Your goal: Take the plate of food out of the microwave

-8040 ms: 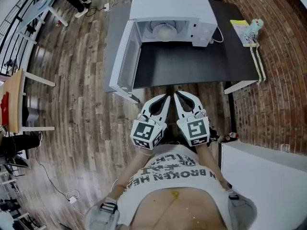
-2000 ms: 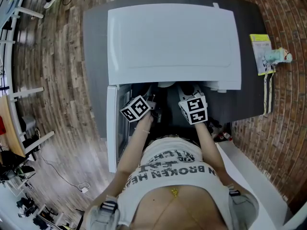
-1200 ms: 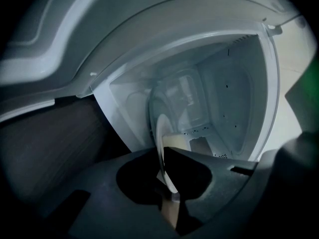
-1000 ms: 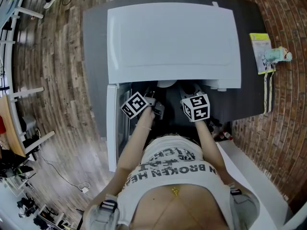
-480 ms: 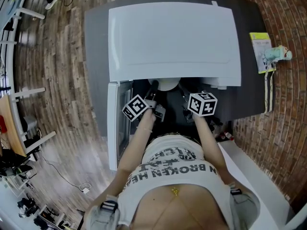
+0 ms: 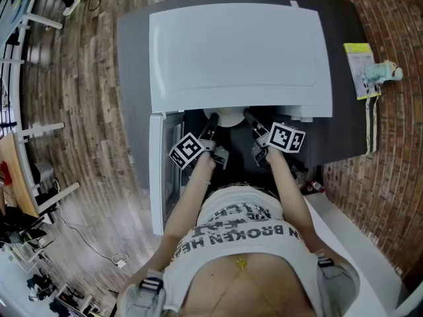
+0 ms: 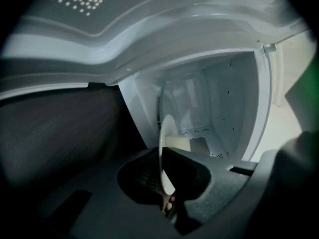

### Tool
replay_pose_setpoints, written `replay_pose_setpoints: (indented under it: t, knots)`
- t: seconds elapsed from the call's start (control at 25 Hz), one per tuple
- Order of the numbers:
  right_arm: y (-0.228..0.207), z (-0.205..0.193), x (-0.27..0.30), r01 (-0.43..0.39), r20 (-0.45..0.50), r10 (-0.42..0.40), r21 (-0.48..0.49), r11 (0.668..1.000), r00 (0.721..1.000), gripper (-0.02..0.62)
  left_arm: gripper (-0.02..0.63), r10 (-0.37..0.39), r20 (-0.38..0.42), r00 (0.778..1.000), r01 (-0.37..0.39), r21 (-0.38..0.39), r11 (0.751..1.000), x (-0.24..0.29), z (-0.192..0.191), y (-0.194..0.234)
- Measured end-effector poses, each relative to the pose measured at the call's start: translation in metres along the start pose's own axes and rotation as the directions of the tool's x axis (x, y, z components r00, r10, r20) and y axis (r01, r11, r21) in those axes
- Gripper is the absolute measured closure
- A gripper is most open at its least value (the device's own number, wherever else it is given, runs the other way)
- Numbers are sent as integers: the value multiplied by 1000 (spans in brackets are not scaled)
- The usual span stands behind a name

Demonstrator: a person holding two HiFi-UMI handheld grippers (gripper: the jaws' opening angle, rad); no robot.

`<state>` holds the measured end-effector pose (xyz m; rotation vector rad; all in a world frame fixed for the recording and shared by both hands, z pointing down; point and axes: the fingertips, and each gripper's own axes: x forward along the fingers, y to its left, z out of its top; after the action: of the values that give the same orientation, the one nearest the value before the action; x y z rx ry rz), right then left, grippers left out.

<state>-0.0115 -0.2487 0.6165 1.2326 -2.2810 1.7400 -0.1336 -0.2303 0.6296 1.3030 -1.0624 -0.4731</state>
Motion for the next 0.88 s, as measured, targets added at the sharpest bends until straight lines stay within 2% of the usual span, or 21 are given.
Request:
replay_pose_setpoints:
  t: [0.16, 0.28, 0.4, 0.68, 0.88]
  knots:
    - [3, 1, 12, -77, 17, 75, 132, 988, 997, 491, 588, 3, -6, 1000, -3, -1, 1000, 0, -1, 0]
    - [3, 0, 19, -102, 17, 101, 168, 980, 995, 492, 588, 3, -7, 1000, -3, 0, 1000, 1, -2, 0]
    - [-1, -4, 21, -70, 3, 70, 142, 987, 998, 549, 588, 4, -6, 1000, -4, 5, 1000, 0, -2, 1]
    - [-4, -3, 22, -24, 5, 24, 51, 998, 1000, 549, 588, 1, 0, 1000, -1, 7, 1000, 0, -2, 0]
    - [-2, -1, 17, -15, 20, 14, 42, 999, 1000, 549, 588, -12, 1, 1000, 12, 20, 1000, -1, -5, -4]
